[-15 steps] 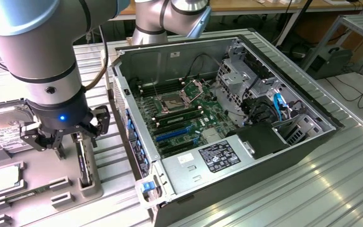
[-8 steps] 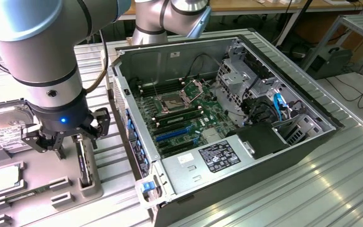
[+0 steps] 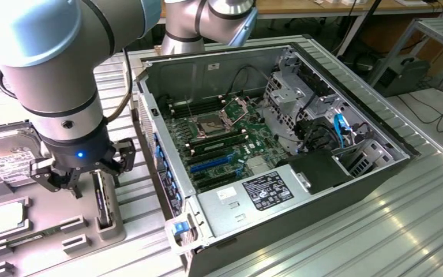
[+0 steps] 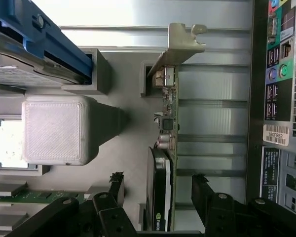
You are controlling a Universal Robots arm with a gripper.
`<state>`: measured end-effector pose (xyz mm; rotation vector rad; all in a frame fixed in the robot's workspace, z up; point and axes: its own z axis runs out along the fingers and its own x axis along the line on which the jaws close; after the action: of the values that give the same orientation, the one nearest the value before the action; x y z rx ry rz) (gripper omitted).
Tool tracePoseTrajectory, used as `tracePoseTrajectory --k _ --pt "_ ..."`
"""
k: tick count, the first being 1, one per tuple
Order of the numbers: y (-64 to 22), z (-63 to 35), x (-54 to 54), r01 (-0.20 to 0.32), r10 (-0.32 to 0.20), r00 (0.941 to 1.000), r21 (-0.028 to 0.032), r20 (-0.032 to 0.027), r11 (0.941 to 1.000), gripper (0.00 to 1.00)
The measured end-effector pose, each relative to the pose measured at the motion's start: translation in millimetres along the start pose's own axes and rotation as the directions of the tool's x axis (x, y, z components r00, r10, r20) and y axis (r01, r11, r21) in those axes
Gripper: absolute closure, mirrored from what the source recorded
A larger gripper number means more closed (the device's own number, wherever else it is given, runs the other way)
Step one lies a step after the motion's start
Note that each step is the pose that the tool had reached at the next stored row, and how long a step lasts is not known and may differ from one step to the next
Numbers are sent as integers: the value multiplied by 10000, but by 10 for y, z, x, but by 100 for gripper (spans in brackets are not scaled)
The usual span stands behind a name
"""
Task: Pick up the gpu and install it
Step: 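Pick up the gpu and move the gpu toward the slot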
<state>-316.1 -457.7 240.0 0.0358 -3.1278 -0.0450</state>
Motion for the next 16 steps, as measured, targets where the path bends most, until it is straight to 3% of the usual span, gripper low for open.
tracePoseTrajectory --k 6,7,8,10,11,12,16 --pt "-3 93 -16 -3 3 10000 -1 -5 10000 34" --pt "-4 113 -16 -4 4 10000 -1 -5 10000 55" --pt "-4 117 -16 -3 3 10000 -1 -5 10000 70" --pt "-12 118 -15 -3 3 10000 -8 -6 10000 72" --pt "-8 -11 -14 -7 7 9999 -11 -110 10000 72" --pt "-2 -200 -11 -9 9 9998 -13 -199 10000 72" --pt "2 -346 -10 -10 9 9998 -14 -222 10000 72"
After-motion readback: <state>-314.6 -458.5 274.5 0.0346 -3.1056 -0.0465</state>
